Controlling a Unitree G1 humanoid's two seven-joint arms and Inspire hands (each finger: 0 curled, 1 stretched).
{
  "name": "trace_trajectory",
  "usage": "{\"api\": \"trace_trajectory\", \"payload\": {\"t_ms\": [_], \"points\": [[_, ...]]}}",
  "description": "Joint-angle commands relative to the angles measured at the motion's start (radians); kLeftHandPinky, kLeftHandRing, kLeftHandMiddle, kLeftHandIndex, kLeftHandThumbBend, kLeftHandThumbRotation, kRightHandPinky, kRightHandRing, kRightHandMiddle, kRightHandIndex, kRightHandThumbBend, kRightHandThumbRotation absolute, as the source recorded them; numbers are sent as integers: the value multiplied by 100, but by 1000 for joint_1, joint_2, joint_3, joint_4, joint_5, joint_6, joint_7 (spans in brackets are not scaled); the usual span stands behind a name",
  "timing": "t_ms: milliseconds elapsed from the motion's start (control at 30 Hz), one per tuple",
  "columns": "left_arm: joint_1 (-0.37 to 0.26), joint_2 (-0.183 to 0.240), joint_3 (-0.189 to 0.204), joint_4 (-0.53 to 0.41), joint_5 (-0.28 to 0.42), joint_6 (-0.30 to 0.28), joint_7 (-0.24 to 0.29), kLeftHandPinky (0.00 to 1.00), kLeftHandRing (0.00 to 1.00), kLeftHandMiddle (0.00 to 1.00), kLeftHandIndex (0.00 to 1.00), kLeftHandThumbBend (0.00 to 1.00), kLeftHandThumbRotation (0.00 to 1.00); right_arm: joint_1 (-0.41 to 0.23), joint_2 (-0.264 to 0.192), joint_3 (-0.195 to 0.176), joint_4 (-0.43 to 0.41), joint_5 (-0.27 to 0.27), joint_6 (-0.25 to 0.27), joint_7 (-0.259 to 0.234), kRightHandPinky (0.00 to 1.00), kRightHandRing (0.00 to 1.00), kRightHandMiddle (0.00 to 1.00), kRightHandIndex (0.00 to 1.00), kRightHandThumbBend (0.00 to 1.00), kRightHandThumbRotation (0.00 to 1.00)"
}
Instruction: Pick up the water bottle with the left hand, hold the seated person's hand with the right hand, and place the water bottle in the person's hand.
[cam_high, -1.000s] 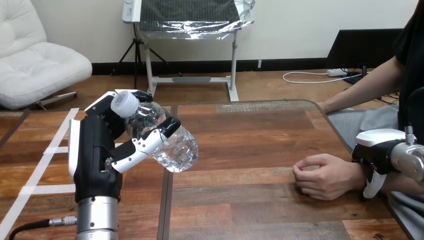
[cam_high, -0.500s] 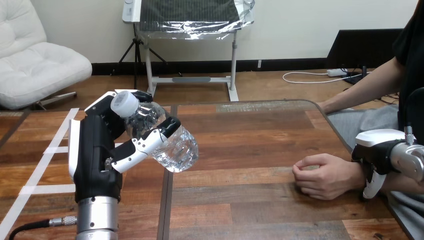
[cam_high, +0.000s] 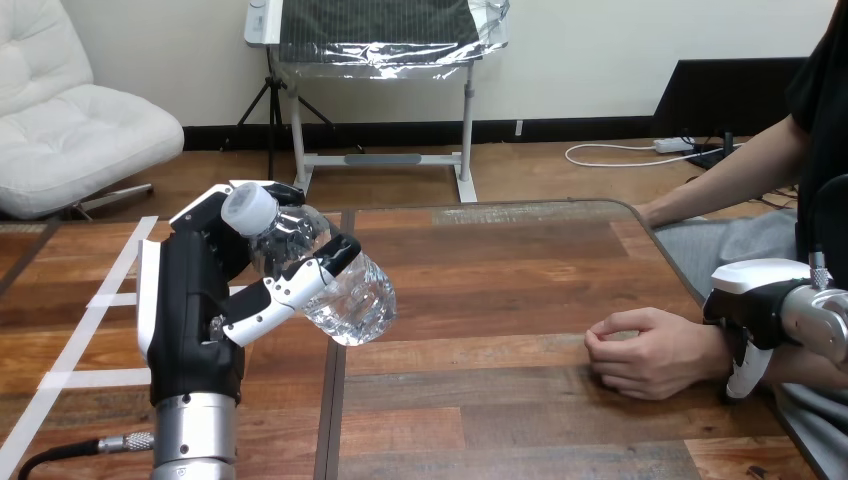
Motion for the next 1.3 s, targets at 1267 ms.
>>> {"api": "trace_trajectory", "payload": {"t_ms": [1267], "points": [[-44, -3, 5, -53, 0, -9, 1, 42, 43, 46, 49, 64, 0, 42, 50, 3, 71, 68, -22, -137, 48, 60, 70, 60, 66, 0]]}}
